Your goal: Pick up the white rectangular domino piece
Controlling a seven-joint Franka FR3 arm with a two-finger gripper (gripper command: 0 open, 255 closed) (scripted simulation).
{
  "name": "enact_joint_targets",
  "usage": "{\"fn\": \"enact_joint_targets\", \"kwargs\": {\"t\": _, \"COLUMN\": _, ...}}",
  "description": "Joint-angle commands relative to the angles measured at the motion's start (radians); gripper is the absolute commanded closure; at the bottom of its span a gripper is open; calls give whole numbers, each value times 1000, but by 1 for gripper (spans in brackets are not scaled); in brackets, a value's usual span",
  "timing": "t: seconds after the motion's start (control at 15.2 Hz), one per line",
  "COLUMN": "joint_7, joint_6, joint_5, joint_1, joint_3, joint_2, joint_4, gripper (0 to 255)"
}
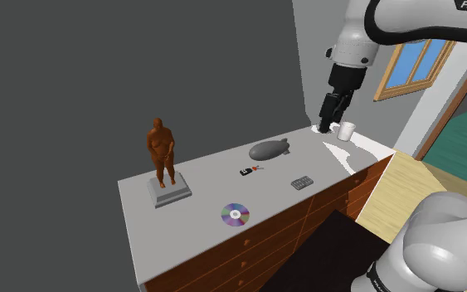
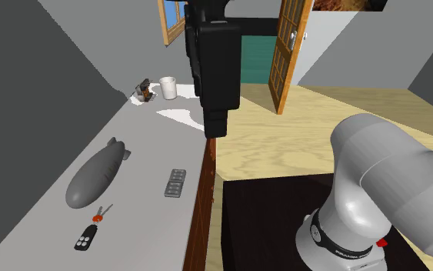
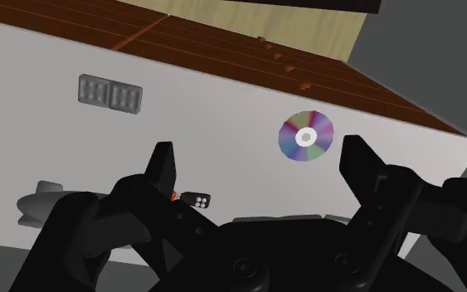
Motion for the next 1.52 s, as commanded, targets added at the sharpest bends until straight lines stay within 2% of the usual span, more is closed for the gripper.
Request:
{"fn": "enact_joint_targets", "kwargs": {"t": 0.0, "joint_7": 0, "joint_6": 0, "joint_5": 0, "joint_1": 0, "joint_3": 0, "joint_2": 0, "joint_4": 0, "gripper": 0}}
{"fn": "enact_joint_targets", "kwargs": {"t": 0.4, "joint_7": -260, "joint_6": 155, "joint_5": -97, "joint_1": 29, "joint_3": -118, "joint_2": -39, "joint_4": -185, "gripper": 0}}
{"fn": "enact_joint_targets", "kwargs": {"t": 0.73, "joint_7": -475, "joint_6": 304, "joint_5": -186, "joint_1": 46, "joint_3": -233, "joint_2": -15, "joint_4": -297, "gripper": 0}}
{"fn": "enact_joint_targets", "kwargs": {"t": 1.06, "joint_7": -690, "joint_6": 476, "joint_5": -271, "joint_1": 69, "joint_3": -363, "joint_2": 72, "joint_4": -363, "gripper": 0}}
{"fn": "enact_joint_targets", "kwargs": {"t": 1.45, "joint_7": -957, "joint_6": 709, "joint_5": -328, "joint_1": 129, "joint_3": -534, "joint_2": 262, "joint_4": -380, "gripper": 0}}
